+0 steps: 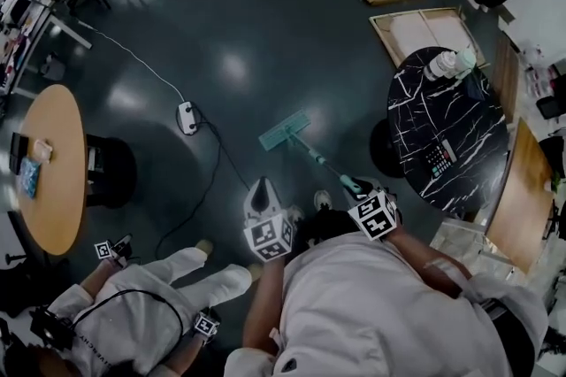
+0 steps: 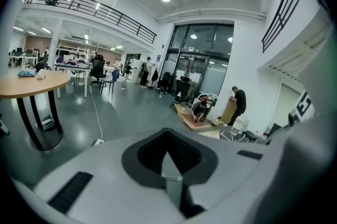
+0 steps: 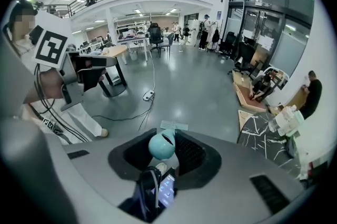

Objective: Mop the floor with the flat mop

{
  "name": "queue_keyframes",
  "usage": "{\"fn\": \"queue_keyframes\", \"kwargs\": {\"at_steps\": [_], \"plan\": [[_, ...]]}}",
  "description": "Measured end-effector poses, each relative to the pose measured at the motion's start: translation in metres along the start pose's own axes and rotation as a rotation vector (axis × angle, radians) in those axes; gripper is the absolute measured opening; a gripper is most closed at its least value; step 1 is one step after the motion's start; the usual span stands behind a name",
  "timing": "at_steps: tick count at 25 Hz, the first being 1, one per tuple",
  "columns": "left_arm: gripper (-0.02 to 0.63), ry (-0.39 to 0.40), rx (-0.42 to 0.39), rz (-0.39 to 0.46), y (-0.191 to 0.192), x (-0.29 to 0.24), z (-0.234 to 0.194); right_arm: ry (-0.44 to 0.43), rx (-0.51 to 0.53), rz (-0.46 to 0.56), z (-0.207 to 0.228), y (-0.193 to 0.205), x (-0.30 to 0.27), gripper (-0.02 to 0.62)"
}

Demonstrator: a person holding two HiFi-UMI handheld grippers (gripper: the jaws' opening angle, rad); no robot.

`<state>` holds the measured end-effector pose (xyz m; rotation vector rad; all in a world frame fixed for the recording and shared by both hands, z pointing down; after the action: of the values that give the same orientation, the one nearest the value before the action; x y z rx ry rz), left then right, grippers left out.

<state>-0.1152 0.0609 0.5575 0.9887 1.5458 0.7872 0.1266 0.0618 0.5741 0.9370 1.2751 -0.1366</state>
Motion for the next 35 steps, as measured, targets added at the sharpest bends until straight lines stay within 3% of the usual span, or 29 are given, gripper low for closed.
{"fn": "queue_keyframes", "kwargs": {"at_steps": [8, 14, 27, 35], "plan": [[0.005, 0.001, 0.002, -0.01, 0.006, 0.003, 0.002, -0.022, 0.005, -0.022, -0.018, 0.035, 0.008, 0.115], [0.005, 0.0, 0.005, -0.031, 0.012, -0.001, 0.002, -0.008, -0.023, -0.059, -0.015, 0.044, -0.031, 0.115], [0.005, -0.037, 0.004, -0.01, -0.013, -0.03, -0.014, 0.074, 0.015, 0.036, 0.034, -0.094, -0.202, 0.114], [0.005, -0.063, 0.003, -0.017, -0.018, -0.03, -0.019, 0.104, 0.002, 0.023, 0.069, -0.135, -0.26, 0.114]]}}
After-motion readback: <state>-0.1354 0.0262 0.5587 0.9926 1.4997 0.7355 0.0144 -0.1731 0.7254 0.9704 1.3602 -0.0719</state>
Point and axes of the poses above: the fingertips, and each gripper's own axes: x backward along the fingers, z to its right, y out of its underside, the point moved 4 cm from there along x, backward along the fingers, and after that the axes turned 3 degrees about -x, right-handed, at the moved point
